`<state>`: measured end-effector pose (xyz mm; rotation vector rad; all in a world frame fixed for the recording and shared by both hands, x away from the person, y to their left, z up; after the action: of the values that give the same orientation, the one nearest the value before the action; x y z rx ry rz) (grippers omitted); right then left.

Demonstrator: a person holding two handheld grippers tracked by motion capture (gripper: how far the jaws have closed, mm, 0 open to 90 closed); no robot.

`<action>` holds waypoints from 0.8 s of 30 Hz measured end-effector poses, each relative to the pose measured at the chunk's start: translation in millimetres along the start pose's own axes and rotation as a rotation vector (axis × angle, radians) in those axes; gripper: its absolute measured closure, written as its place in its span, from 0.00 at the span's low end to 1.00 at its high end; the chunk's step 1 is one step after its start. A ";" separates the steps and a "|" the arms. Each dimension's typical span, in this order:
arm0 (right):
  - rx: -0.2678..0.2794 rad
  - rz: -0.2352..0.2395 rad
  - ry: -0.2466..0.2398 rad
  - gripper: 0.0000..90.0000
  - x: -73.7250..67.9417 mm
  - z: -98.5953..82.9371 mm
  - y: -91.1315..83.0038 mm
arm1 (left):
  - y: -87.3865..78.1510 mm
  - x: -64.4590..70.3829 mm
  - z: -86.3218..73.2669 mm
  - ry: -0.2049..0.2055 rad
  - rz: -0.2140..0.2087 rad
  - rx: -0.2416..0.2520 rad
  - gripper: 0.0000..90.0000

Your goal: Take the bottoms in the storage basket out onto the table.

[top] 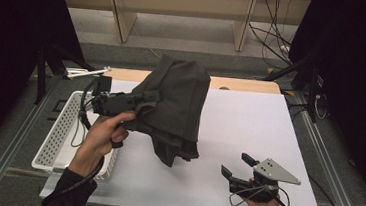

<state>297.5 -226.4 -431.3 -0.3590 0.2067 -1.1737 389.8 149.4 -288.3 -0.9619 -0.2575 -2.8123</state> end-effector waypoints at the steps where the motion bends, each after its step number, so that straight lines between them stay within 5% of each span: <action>1: 0.001 0.000 -0.001 0.24 0.2 0.0 0.1 | 3.0 -1.1 -1.5 0.002 0.009 -0.011 0.83; 9: 0.000 -0.002 -0.001 0.24 1.0 -0.3 0.5 | 23.1 -9.6 -14.3 0.011 0.080 -0.073 0.83; 24: -0.004 -0.003 0.000 0.24 2.4 -0.4 0.8 | 76.2 -51.3 -59.0 0.005 0.227 -0.222 0.82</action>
<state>299.0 -228.4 -431.9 -0.3634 0.2088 -1.1759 410.5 67.6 -357.5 -0.9589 0.1590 -2.6716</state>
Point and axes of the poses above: each handheld gripper's, and its own axes: y roughly forward along the jaws, z roughly out of its top, x roughly to its right, the point moved 1 cm from there along y, roughly forward along the jaws, and after that the axes turned 14 degrees about -z, right-handed, at the moved point
